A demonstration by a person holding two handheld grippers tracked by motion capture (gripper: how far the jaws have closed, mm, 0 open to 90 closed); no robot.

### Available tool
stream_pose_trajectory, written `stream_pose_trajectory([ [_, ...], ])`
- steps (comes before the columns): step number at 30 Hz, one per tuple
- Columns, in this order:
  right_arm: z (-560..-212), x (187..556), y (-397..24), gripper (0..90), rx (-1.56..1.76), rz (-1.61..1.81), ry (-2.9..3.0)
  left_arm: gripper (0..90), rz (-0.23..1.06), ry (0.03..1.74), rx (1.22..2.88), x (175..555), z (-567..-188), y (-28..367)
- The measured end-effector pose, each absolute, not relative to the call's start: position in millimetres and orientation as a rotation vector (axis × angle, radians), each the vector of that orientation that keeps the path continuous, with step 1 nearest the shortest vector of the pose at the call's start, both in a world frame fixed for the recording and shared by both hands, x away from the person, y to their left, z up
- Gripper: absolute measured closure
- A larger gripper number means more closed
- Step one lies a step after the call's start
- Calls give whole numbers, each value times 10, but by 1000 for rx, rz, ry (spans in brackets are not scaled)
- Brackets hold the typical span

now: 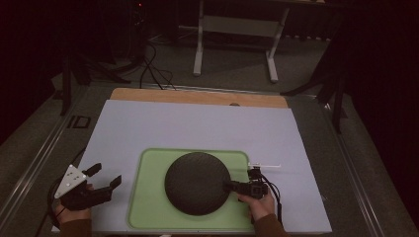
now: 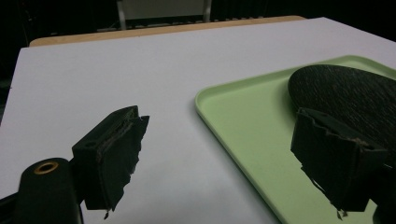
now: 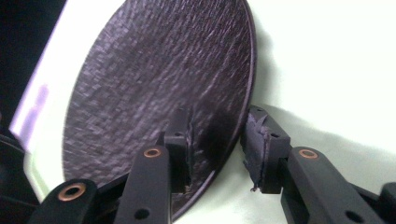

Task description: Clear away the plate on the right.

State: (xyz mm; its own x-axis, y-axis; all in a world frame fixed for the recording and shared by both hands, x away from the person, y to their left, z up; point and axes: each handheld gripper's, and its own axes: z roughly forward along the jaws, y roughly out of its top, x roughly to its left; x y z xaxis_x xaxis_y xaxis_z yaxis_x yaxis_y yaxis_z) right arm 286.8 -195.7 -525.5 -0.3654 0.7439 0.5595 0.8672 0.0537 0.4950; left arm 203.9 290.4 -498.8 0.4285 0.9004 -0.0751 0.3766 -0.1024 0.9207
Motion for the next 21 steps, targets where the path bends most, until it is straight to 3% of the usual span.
stream_pose_trajectory([
  [10, -5210, 2859, -1906, 602, -1590, -1178, -2391, 166, 656, 1122, 1685, 2040, -4989, 2903],
  [21, -5143, 2882, -1935, 491, -1530, -1207, -2551, 166, 647, 1125, 1688, 2042, -4993, 2905],
])
